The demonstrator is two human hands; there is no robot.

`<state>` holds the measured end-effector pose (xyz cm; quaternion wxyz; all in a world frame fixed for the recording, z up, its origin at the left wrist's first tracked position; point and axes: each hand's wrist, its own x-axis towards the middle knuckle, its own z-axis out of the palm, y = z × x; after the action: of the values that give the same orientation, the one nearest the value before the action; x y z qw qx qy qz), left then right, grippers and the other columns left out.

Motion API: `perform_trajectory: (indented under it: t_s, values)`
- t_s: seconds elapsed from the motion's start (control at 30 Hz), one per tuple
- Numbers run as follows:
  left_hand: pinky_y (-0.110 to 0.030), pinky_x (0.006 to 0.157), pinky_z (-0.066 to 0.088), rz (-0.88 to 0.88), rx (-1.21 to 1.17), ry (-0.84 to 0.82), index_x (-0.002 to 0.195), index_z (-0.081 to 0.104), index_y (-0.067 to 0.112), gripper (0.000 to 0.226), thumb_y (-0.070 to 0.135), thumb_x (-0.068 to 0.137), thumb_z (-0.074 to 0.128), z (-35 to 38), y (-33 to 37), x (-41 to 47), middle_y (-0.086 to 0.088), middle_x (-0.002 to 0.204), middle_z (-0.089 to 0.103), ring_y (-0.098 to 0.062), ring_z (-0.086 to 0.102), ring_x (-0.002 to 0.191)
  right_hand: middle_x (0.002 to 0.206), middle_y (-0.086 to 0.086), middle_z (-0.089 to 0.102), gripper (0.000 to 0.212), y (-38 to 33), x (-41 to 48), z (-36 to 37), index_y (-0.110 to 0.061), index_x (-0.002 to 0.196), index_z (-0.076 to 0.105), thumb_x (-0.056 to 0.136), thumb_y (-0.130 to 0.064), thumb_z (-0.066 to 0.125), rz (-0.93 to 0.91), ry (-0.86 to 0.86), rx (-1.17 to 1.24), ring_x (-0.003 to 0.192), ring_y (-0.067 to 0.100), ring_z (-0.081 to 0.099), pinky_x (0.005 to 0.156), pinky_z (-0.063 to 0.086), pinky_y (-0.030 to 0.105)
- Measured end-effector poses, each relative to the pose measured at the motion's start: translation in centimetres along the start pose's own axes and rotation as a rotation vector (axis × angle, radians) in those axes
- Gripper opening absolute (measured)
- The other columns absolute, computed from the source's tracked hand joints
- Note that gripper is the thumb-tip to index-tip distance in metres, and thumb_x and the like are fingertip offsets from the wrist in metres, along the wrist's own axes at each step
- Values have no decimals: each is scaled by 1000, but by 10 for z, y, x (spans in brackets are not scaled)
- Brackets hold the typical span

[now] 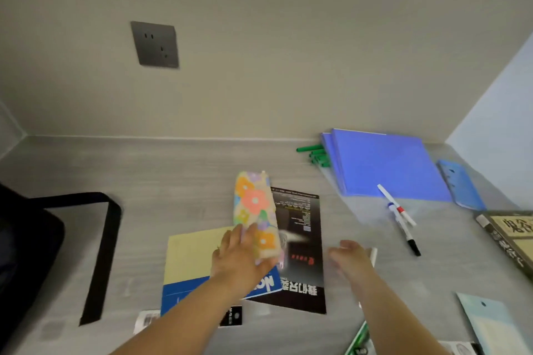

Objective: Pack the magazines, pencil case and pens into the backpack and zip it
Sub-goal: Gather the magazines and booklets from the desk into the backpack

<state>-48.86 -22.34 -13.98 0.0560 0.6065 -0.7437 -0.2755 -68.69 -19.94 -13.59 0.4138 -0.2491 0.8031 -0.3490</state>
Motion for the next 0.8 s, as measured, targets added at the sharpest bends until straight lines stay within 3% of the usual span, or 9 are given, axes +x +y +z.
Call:
perform_trajectory:
  t_s: [0.1,0.17,0.23,0.27,0.4,0.47,0.63,0.7,0.8]
  values:
    - [-43,114,14,-102,86,-4,142,6,32,71,57,85,39,20,7,19,0,156,0,-26,5,142,79,13,53,32,0,23,6,-12,111,43,83,-5,56,48,-163,61,77,25,53,71,42,33]
    - [-43,114,11,-134,102,13,142,9,35,67,56,85,39,28,5,25,3,156,-1,-25,4,142,84,16,56,11,-3,33,8,-7,93,52,83,-10,57,56,-192,0,78,28,56,76,44,36]
    - [-42,115,9,-153,87,22,142,9,37,66,54,86,40,32,2,27,5,156,-2,-23,2,143,66,11,52,17,-5,41,7,-7,66,53,83,-10,58,77,-196,-3,59,21,49,63,41,34]
    - [-41,115,8,-161,82,27,142,10,38,66,54,85,41,33,1,28,6,156,-3,-21,2,143,62,8,51,21,-8,43,7,-10,63,53,83,-12,58,98,-231,38,55,19,47,57,39,31]
    - [-37,116,9,-175,76,89,141,12,37,65,55,85,40,34,1,27,8,156,0,-17,6,143,66,5,60,9,-15,46,20,-13,75,62,80,-20,64,92,-364,10,57,17,55,54,41,25]
    - [-35,116,10,-176,66,133,141,16,36,64,55,85,40,32,-1,25,8,156,3,-15,10,142,74,6,64,17,-16,48,28,-6,88,66,77,-19,69,-4,-356,-107,59,14,58,51,44,22]
    - [-37,116,8,-279,110,223,139,20,37,60,55,85,40,17,-29,21,8,155,12,-16,16,141,105,9,69,29,-15,56,31,-13,105,64,78,-21,68,-188,-351,-305,92,21,62,71,40,23]
    - [-37,116,7,-346,107,239,139,19,37,59,54,86,39,6,-43,21,7,155,11,-17,14,141,102,7,67,27,-11,55,34,-14,103,60,78,-20,67,-223,-271,-313,90,21,61,69,38,24]
    - [-40,116,2,-391,130,215,140,18,36,58,51,87,40,-7,-52,24,5,156,9,-20,6,143,89,11,65,14,-9,52,39,-18,76,54,78,-10,65,-210,-176,-194,73,21,58,54,38,25]
